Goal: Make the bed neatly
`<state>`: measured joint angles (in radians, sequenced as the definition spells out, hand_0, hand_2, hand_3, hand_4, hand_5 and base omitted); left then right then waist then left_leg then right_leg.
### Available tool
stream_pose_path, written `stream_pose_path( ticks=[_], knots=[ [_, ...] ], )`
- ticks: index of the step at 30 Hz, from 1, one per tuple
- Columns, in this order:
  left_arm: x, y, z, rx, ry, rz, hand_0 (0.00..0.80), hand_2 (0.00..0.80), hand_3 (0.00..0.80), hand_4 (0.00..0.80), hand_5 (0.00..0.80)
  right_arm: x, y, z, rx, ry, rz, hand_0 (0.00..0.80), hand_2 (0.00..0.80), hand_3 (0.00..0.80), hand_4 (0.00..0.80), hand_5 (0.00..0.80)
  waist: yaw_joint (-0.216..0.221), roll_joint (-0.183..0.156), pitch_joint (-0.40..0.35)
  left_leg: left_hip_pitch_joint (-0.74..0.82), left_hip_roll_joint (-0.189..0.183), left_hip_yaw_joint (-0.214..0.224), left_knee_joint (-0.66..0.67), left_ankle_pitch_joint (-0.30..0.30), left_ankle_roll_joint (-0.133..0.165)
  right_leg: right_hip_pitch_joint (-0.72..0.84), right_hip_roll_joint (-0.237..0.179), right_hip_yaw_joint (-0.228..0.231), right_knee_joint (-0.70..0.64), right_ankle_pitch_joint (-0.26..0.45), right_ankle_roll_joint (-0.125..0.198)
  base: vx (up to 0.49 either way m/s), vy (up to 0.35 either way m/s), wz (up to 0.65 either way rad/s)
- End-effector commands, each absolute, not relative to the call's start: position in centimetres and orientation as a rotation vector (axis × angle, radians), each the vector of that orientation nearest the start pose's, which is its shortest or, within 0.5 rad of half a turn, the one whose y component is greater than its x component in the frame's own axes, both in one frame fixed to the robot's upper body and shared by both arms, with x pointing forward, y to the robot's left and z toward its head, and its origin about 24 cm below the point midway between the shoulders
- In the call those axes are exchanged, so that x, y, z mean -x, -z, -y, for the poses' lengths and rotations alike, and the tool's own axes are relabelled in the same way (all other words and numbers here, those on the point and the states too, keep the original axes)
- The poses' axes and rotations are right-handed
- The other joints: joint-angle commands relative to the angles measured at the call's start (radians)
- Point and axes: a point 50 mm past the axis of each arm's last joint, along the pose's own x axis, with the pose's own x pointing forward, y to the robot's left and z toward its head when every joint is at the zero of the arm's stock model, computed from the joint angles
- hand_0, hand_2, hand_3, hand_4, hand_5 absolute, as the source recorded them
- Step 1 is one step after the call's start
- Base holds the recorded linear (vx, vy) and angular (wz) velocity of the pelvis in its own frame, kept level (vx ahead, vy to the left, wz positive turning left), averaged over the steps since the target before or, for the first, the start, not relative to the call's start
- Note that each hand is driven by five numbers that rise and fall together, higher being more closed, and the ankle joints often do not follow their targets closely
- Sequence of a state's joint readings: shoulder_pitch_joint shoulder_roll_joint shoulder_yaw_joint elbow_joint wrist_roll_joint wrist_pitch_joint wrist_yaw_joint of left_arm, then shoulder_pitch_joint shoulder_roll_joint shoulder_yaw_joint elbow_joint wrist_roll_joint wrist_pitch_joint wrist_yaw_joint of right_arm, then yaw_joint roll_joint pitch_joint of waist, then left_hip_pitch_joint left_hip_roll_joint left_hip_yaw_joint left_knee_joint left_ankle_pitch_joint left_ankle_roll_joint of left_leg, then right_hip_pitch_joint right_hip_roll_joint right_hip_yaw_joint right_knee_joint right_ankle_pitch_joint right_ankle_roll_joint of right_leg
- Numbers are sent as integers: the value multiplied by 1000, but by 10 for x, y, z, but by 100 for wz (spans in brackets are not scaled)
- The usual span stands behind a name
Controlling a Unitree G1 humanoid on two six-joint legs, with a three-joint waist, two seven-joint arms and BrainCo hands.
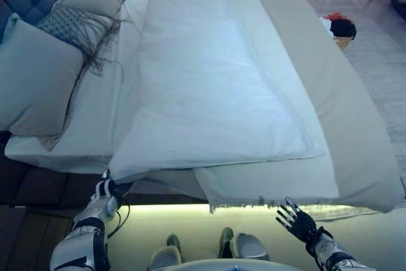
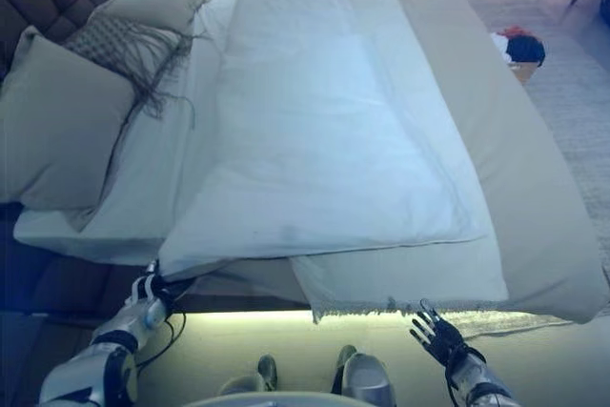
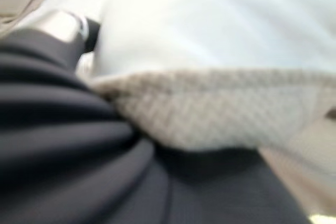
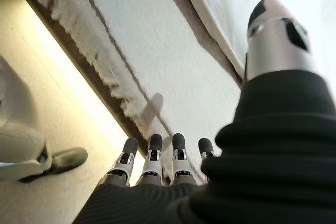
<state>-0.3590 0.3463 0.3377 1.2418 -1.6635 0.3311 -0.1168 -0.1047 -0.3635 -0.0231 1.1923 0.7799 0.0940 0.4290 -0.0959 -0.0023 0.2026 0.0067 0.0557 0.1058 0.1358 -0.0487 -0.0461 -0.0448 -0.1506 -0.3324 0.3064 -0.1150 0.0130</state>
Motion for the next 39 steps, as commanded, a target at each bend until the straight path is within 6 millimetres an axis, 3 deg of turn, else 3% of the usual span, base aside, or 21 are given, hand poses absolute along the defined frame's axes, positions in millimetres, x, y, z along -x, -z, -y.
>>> stream_pose_path(
  ticks=[1, 5, 9, 13, 23, 24, 25, 26, 33, 39],
  knots=[
    [-220, 17, -385, 1458, -770, 219, 800, 800, 800, 800, 800, -162, 119, 275, -636, 214, -789, 0, 0, 0, 0, 0, 111, 23, 11, -48, -45, 21, 188, -122, 57, -31, -74, 135, 76, -13, 58, -222, -50, 37],
    [-241, 17, -367, 1494, -732, 220, 800, 800, 800, 800, 800, -190, 107, 267, -640, 157, -696, 0, 0, 0, 0, 0, 120, -3, 84, -169, -26, 6, 329, -161, 52, -137, -80, 154, 201, -34, 49, -299, -27, 43],
    [-238, 19, -369, 1521, -753, 225, 800, 800, 800, 800, 800, -205, 96, 272, -617, 133, -668, 0, 0, 0, 0, 0, 118, -11, 133, -242, -6, 10, 436, -194, 59, -224, -97, 156, 335, -67, 37, -141, 33, 14],
    [-231, 30, -363, 1524, -780, 200, 800, 800, 800, 800, 800, -205, 95, 277, -608, 144, -679, 0, 0, 0, 0, 0, 117, -12, 161, -288, 3, 4, 505, -213, 53, -258, -95, 160, 390, -111, 15, -74, 19, 6],
    [-220, 45, -355, 1517, -768, 170, 800, 800, 800, 800, 800, -206, 93, 284, -578, 167, -702, 0, 0, 0, 0, 0, 110, 10, 197, -298, 6, -5, 536, -211, 36, -263, -94, 173, 423, -130, 8, 9, 28, 0],
    [-221, 44, -353, 1512, -748, 156, 684, 684, 684, 684, 684, -212, 89, 286, -569, 169, -688, 0, 0, 0, 0, 0, 110, 14, 202, -301, 8, -2, 538, -208, 32, -265, -98, 172, 427, -132, 7, 4, 50, 0],
    [-223, 44, -351, 1502, -724, 141, 242, 242, 242, 242, 242, -216, 87, 287, -562, 171, -675, 0, 0, 0, 0, 0, 110, 17, 205, -303, 9, -1, 538, -207, 31, -267, -99, 174, 429, -133, 6, 8, 46, 0],
    [-224, 44, -349, 1497, -711, 135, 0, 0, 0, 0, 0, -217, 85, 287, -558, 177, -667, 0, 0, 0, 0, 0, 109, 18, 207, -304, 9, 0, 537, -205, 30, -268, -100, 175, 429, -133, 6, 12, 39, 2],
    [-232, 41, -335, 1313, -591, 95, 0, 0, 0, 0, 0, -236, 71, 293, -591, 268, -588, 0, 0, 0, 0, 0, 116, 33, 224, -318, 12, 4, 532, -189, 22, -280, -107, 180, 428, -124, 12, 37, 13, 0],
    [-254, 39, -290, 1352, -370, 74, 0, 0, 0, 0, 0, -254, 58, 291, -707, 301, -499, 0, 0, 0, 0, 0, 138, 40, 251, -369, 6, -10, 526, -163, 19, -320, -108, 177, 422, -101, 16, 1, -48, 8]
  ],
)
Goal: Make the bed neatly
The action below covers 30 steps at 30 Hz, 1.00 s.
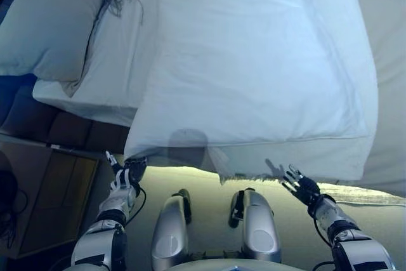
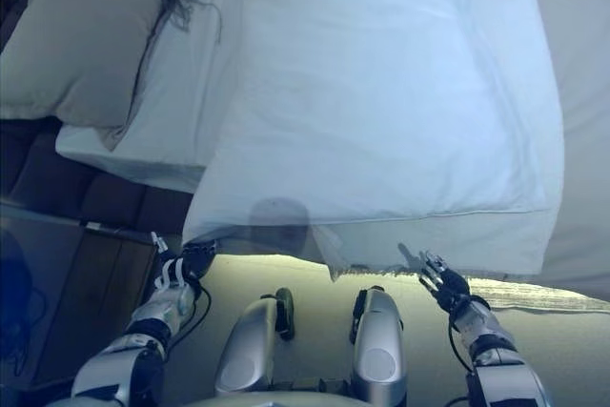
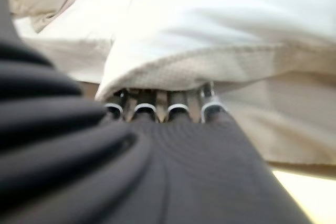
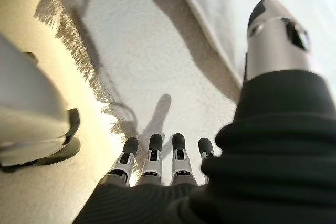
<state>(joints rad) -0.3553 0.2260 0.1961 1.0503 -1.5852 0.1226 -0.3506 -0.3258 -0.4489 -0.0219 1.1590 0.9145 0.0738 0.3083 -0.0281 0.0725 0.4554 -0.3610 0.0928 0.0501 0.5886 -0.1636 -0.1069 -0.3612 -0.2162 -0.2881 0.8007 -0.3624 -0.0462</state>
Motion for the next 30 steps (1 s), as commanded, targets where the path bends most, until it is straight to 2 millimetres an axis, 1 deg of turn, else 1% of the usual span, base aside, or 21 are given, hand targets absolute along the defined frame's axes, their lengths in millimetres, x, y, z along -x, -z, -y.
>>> stream_pose_path(
  ticks=[1, 2, 3, 4, 8, 12, 16, 19, 22, 25, 26, 30],
  knots=[
    [-259, 39, -275, 1372, -323, 70, 0, 0, 0, 0, 0, -260, 54, 289, -731, 298, -468, 0, 0, 0, 0, 0, 76, -34, 11, -22, -33, 40, 73, -39, 80, -21, -42, 129, -71, 154, 77, -69, -87, 12],
    [-261, 39, -268, 1386, -302, 67, 0, 0, 0, 0, 0, -264, 51, 288, -738, 302, -456, 0, 0, 0, 0, 0, 79, -33, 14, -33, -33, 38, 73, -36, 79, -31, -41, 128, -70, 157, 77, -110, -108, 15],
    [-269, 35, -255, 1415, -241, 65, 0, 0, 0, 0, 0, -275, 44, 285, -760, 307, -424, 0, 0, 0, 0, 0, 86, -31, 30, -59, -33, 33, 75, -27, 80, -56, -42, 124, -63, 164, 78, -123, -92, 23],
    [-274, 32, -245, 1426, -191, 70, 0, 0, 0, 0, 0, -283, 37, 284, -784, 311, -398, 0, 0, 0, 0, 0, 91, -31, 39, -83, -33, 29, 80, -23, 81, -79, -44, 119, -53, 167, 78, -129, -96, 34],
    [-288, 18, -228, 1493, -96, 140, 0, 0, 0, 0, 0, -300, 18, 288, -846, 317, -323, 0, 0, 0, 0, 0, 104, -29, 60, -156, -33, 17, 101, -14, 86, -156, -47, 110, -15, 173, 79, -72, -60, 20],
    [-296, 9, -211, 1477, -38, 163, 0, 0, 0, 0, 0, -310, 7, 289, -892, 336, -269, 0, 0, 0, 0, 0, 118, -26, 65, -222, -41, 4, 114, -9, 91, -228, -51, 111, 13, 180, 85, -18, -60, 17],
    [-297, 1, -205, 1408, 21, 173, 0, 0, 0, 0, 0, -316, -7, 298, -924, 347, -211, 0, 0, 0, 0, 0, 132, -17, 65, -276, -52, 0, 108, 2, 95, -292, -56, 108, 27, 192, 94, 0, -51, 11],
    [-297, -4, -206, 1397, 54, 200, 0, 0, 0, 0, 0, -317, -14, 305, -934, 362, -181, 0, 0, 0, 0, 0, 137, -7, 65, -303, -59, -2, 106, 7, 97, -322, -57, 109, 35, 196, 96, 17, -28, 7],
    [-297, -13, -206, 1405, 93, 232, 0, 0, 0, 0, 0, -319, -23, 314, -956, 389, -134, 0, 0, 0, 0, 0, 145, 8, 65, -336, -67, -4, 100, 15, 97, -356, -59, 108, 42, 200, 98, 36, -48, 5],
    [-296, -21, -207, 1406, 129, 247, 0, 0, 0, 0, 0, -323, -37, 324, -991, 407, -62, 0, 0, 0, 0, 0, 154, 23, 65, -354, -76, -8, 84, 22, 98, -380, -60, 106, 40, 206, 102, 42, -45, 11],
    [-295, -23, -206, 1409, 139, 252, 0, 0, 0, 0, 0, -326, -46, 328, -999, 407, -23, 0, 0, 0, 0, 0, 158, 29, 65, -363, -80, -9, 77, 26, 99, -388, -60, 104, 38, 208, 103, 35, -31, 11],
    [-294, -30, -205, 1442, 154, 272, 0, 0, 0, 0, 0, -333, -71, 338, -986, 403, 65, 0, 0, 0, 0, 0, 169, 42, 65, -381, -87, -15, 66, 34, 100, -409, -63, 99, 39, 209, 103, 31, -21, 5]
  ],
)
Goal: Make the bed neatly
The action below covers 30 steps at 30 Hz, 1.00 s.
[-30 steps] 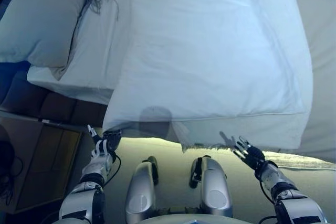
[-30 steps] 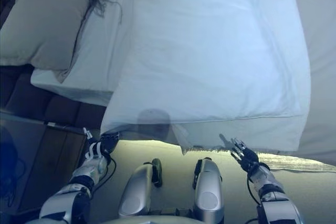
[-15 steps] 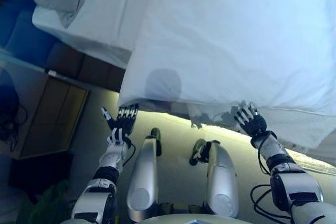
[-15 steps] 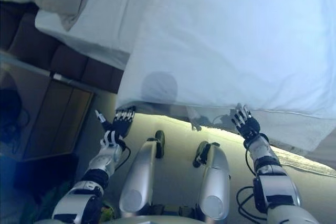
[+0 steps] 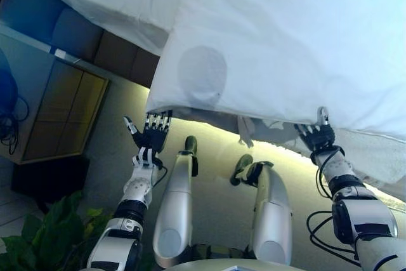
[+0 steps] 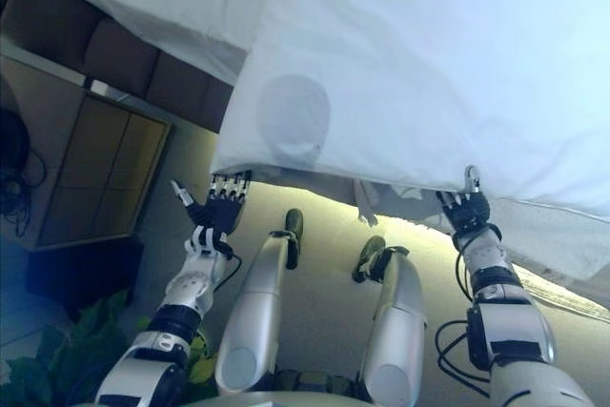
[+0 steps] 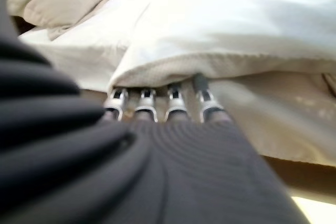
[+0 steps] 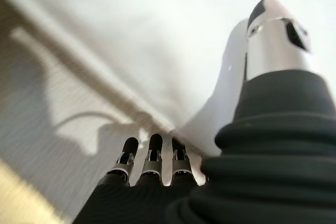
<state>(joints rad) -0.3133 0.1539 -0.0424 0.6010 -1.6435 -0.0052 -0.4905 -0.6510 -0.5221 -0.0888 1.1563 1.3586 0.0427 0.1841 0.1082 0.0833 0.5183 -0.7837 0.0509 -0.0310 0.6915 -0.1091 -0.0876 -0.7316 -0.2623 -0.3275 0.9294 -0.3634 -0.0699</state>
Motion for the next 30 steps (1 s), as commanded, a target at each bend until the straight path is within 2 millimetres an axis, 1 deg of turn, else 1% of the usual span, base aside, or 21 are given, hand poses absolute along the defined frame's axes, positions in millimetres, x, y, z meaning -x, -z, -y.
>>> stream_pose_path(
  ticks=[1, 2, 3, 4, 5, 6, 7, 8, 9, 10, 11, 12, 13, 14, 15, 16, 17, 22, 26, 30],
  knots=[
    [-294, -33, -207, 1441, 159, 279, 0, 0, 0, 0, 0, -336, -81, 342, -972, 397, 94, 0, 0, 0, 0, 0, 37, 34, 2, 35, -47, 64, -37, -19, 81, -45, -17, 138, -88, 209, 127, 30, -23, 4],
    [-294, -35, -209, 1441, 162, 281, 0, 0, 0, 0, 0, -336, -85, 344, -965, 397, 106, 0, 0, 0, 0, 0, 40, 36, 2, 32, -48, 63, -36, -19, 82, -49, -18, 137, -86, 208, 127, 49, -39, 2],
    [-293, -37, -212, 1431, 164, 277, 0, 0, 0, 0, 0, -338, -97, 351, -942, 398, 131, 0, 0, 0, 0, 0, 47, 38, 2, 27, -49, 60, -34, -21, 83, -53, -20, 135, -79, 202, 126, 41, -42, 3],
    [-293, -38, -213, 1429, 165, 277, 0, 0, 0, 0, 0, -338, -103, 354, -931, 395, 146, 0, 0, 0, 0, 0, 50, 39, 2, 22, -50, 58, -32, -20, 83, -58, -21, 134, -75, 201, 126, 101, -60, 10],
    [-294, -40, -214, 1428, 166, 276, 0, 0, 0, 0, 0, -339, -111, 357, -924, 390, 168, 0, 0, 0, 0, 0, 54, 38, 2, 26, -54, 51, -28, -32, 81, -55, -19, 140, -69, 190, 131, 93, -55, 15],
    [-294, -42, -215, 1427, 165, 273, 0, 0, 0, 0, 0, -341, -117, 358, -919, 383, 186, 0, 0, 0, 0, 0, 57, 38, 2, 23, -55, 48, -25, -35, 80, -57, -18, 140, -65, 185, 132, 15, -33, 15],
    [-294, -42, -215, 1427, 165, 273, 0, 0, 0, 0, 0, -341, -117, 358, -919, 382, 186, 0, 0, 0, 0, 0, 57, 40, 2, 11, -52, 53, -29, -18, 84, -68, -21, 130, -69, 201, 124, -41, -49, 12],
    [-294, -43, -220, 1417, 160, 263, 0, 0, 0, 0, 0, -345, -130, 357, -892, 353, 223, 0, 0, 0, 0, 0, 64, 38, 2, 7, -51, 54, -29, -17, 86, -71, -21, 126, -67, 199, 124, -5, -49, 11],
    [-295, -45, -221, 1417, 160, 263, 0, 0, 0, 0, 0, -347, -134, 356, -889, 341, 235, 0, 0, 0, 0, 0, 63, 36, 2, 11, -52, 49, -25, -29, 83, -68, -17, 133, -62, 188, 130, 91, -77, 9],
    [-295, -46, -222, 1418, 157, 260, 0, 0, 0, 0, 0, -351, -139, 352, -880, 319, 249, 511, 511, 511, 511, 511, 64, 34, 2, 12, -52, 48, -26, -32, 82, -68, -15, 134, -59, 185, 132, 15, -35, 6],
    [-295, -46, -222, 1416, 154, 257, 0, 0, 0, 0, 0, -352, -140, 349, -874, 309, 250, 684, 684, 684, 684, 684, 65, 33, 2, 1, -48, 54, -31, -12, 85, -78, -17, 124, -63, 201, 124, 0, 0, 0],
    [-295, -46, -223, 1419, 152, 258, 0, 0, 0, 0, 0, -354, -142, 346, -871, 295, 251, 800, 800, 800, 800, 800, 63, 31, 2, 12, -49, 48, -33, -23, 83, -69, -12, 132, -62, 190, 130, -58, -8, 1],
    [-295, -46, -223, 1419, 150, 258, 0, 0, 0, 0, 0, -356, -141, 342, -872, 286, 243, 800, 800, 800, 800, 800, 64, 29, 2, 8, -45, 53, -45, -4, 85, -72, -12, 123, -73, 207, 124, 91, -27, -1],
    [-295, -45, -223, 1417, 151, 255, 0, 0, 0, 0, 0, -357, -139, 338, -876, 277, 228, 800, 800, 800, 800, 800, 63, 24, 2, 27, -48, 46, -48, -21, 80, -53, -7, 131, -76, 192, 133, -39, -15, -2],
    [-294, -44, -224, 1416, 150, 251, 0, 0, 0, 0, 0, -357, -136, 337, -880, 273, 213, 800, 800, 800, 800, 800, 64, 23, 2, 24, -44, 53, -59, -1, 84, -55, -9, 119, -88, 209, 124, 0, 0, 0],
    [-294, -43, -224, 1416, 152, 248, 0, 0, 0, 0, 0, -357, -133, 335, -889, 271, 200, 605, 605, 605, 605, 605, 64, 21, 2, 29, -44, 52, -69, 6, 83, -48, -7, 115, -100, 215, 124, -70, -9, -3],
    [-293, -41, -223, 1416, 153, 246, 0, 0, 0, 0, 0, -356, -128, 335, -891, 268, 182, 0, 0, 0, 0, 0, 64, 19, 2, 34, -44, 52, -75, 9, 83, -41, -4, 113, -108, 218, 123, 0, 0, 0],
    [-292, -35, -224, 1443, 140, 233, 0, 0, 0, 0, 0, -354, -115, 330, -930, 263, 160, 0, 0, 0, 0, 0, 59, 15, 2, 60, -45, 54, -86, 11, 80, -9, 2, 105, -133, 224, 121, -1, 3, -1],
    [-291, -29, -219, 1457, 127, 219, 0, 0, 0, 0, 0, -352, -97, 318, -947, 251, 123, 0, 0, 0, 0, 0, 48, 9, 2, 91, -44, 57, -98, 11, 79, 23, 7, 106, -158, 232, 120, -9, 40, -4],
    [-289, -24, -216, 1458, 119, 208, 0, 0, 0, 0, 0, -346, -83, 316, -968, 254, 114, 0, 0, 0, 0, 0, 37, 0, 2, 126, -39, 62, -115, 12, 79, 58, 9, 106, -194, 243, 121, -14, 38, -2]
  ],
)
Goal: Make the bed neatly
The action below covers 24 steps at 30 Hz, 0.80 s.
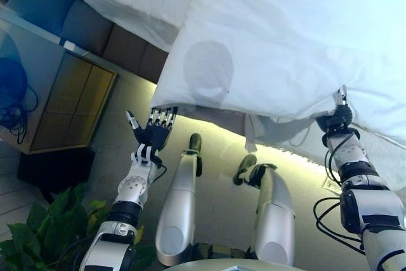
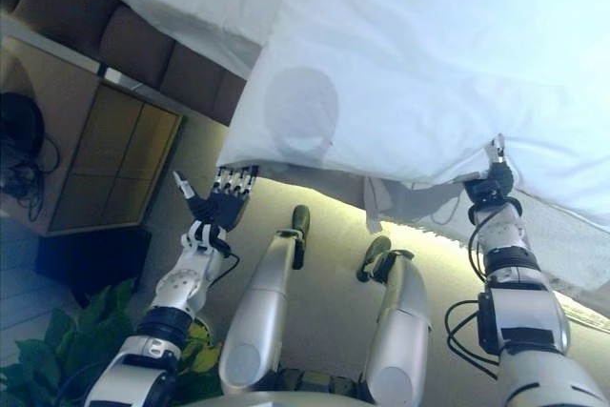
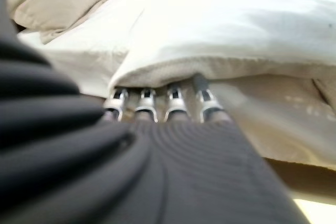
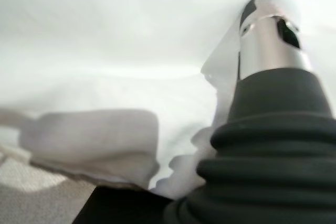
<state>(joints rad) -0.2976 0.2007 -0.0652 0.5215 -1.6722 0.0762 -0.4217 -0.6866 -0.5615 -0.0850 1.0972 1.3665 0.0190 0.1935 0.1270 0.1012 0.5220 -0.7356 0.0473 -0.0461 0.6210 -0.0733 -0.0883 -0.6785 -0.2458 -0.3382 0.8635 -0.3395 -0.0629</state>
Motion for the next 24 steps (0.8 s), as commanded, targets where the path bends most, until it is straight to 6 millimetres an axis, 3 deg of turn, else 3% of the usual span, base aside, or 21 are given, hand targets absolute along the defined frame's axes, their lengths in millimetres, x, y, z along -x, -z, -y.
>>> stream_pose_path(
  ticks=[1, 2, 3, 16, 24],
  knots=[
    [-289, -23, -216, 1460, 116, 207, 0, 0, 0, 0, 0, -345, -82, 316, -971, 253, 119, 0, 0, 0, 0, 0, 17, -19, -2, 85, -34, 78, -48, -23, 80, 12, -7, 116, -134, 222, 114, -15, 35, -2],
    [-289, -22, -216, 1462, 111, 205, 0, 0, 0, 0, 0, -345, -82, 315, -975, 249, 125, 63, 63, 63, 63, 63, 15, -21, -2, 92, -33, 80, -50, -24, 80, 20, -6, 116, -140, 223, 113, -12, 36, -7],
    [-289, -22, -216, 1461, 107, 204, 0, 0, 0, 0, 0, -345, -82, 315, -976, 250, 136, 800, 800, 800, 800, 800, 12, -24, -2, 101, -32, 81, -52, -26, 79, 30, -6, 116, -146, 223, 113, -4, 32, -8],
    [-291, -17, -219, 1446, 69, 189, 0, 0, 0, 0, 0, -338, -63, 309, -921, 240, 60, 800, 800, 800, 800, 800, -2, -37, -2, 167, -25, 92, -84, -24, 85, 87, -8, 121, -193, 242, 119, 0, 6, -2],
    [-294, -15, -216, 1387, 66, 163, 0, 0, 0, 0, 0, -336, -40, 289, -824, 188, -112, 800, 800, 800, 800, 800, -7, -48, -2, 200, -24, 96, -149, 10, 84, 115, 7, 123, -260, 270, 124, -7, -2, -2]
  ],
)
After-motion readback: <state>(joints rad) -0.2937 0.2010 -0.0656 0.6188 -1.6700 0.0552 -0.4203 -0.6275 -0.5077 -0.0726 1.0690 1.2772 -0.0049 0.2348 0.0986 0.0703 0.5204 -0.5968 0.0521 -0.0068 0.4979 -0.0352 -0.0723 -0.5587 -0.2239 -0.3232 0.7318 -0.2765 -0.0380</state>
